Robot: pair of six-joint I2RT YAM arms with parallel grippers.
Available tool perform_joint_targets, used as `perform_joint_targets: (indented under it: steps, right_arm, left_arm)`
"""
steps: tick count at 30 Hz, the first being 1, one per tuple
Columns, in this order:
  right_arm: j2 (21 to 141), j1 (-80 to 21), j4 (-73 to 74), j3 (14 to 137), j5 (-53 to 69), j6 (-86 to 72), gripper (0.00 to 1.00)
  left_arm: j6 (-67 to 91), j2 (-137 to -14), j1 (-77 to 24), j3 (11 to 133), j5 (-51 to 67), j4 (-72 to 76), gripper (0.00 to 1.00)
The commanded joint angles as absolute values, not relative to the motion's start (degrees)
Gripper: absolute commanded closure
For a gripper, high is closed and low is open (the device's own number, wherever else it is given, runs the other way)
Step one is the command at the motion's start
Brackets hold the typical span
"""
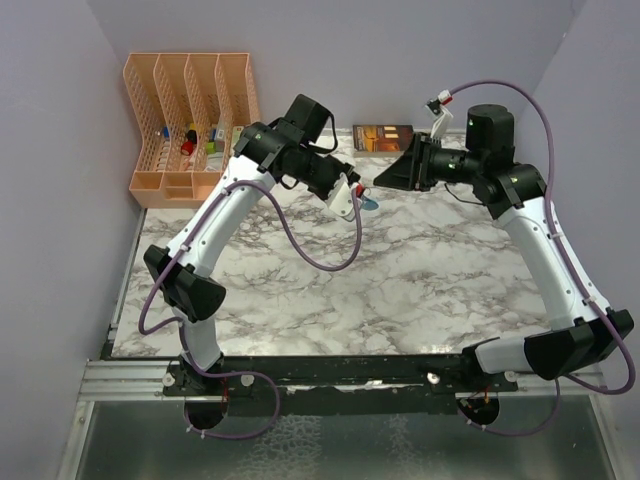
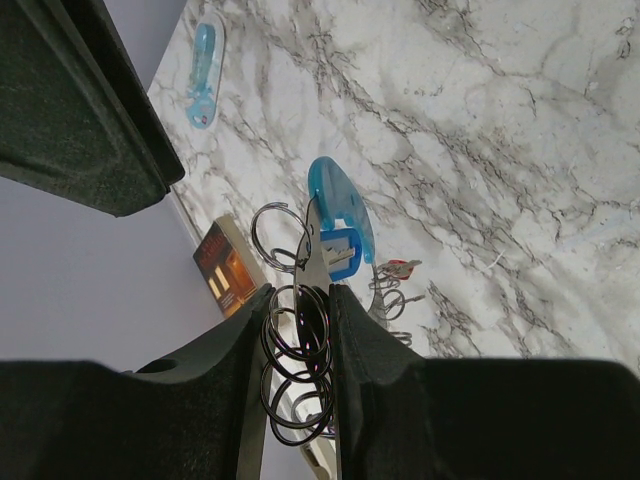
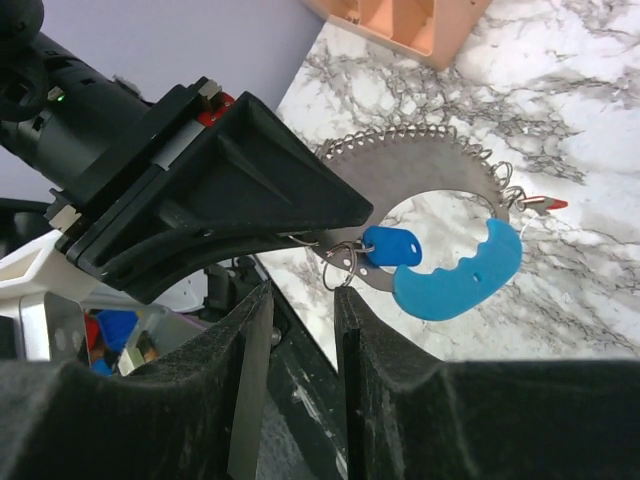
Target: Put the keys on the keyring
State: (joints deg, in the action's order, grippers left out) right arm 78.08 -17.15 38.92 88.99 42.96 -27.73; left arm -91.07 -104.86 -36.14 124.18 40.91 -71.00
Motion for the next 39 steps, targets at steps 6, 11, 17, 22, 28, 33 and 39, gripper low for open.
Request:
perform_joint_targets:
  steps: [6,11,17,22,28,33,39]
  right_arm:
    - [78.3,-16.91,37.18,85.04,46.71,-28.83,0.68]
    - [78.63,-16.9,36.85,84.29,45.71,-28.65,0.68]
    - [79.28,-16.92,35.52,84.14,45.91,-29.0,0.69]
    - [79.8,-16.93,35.34,84.22,46.55,-29.05,0.78]
    - [79.98,-16.92,35.51,84.12,46.85,-28.98,0.9]
    - [78.98,-16.91,34.86,83.85,45.46,-29.07,0.99]
    - [74.72,-16.96,32.49,82.06,39.06,-29.91,0.99]
  left_arm:
    - [-93.76,-102.45,-37.78,125.02,39.41,-68.38,1.0]
    - [-93.65,-102.72,-38.19,125.29,39.46,-68.6,1.0]
    - [-93.72,-103.17,-38.48,125.43,39.31,-68.49,1.0]
    - [-93.74,-103.51,-38.89,125.33,38.73,-68.12,1.0]
    - [-93.7,-103.62,-39.1,125.24,38.23,-67.71,1.0]
    - [-92.4,-103.45,-39.11,124.72,37.13,-66.32,1.0]
    - [-86.02,-104.01,-39.11,123.92,36.61,-63.85,1.0]
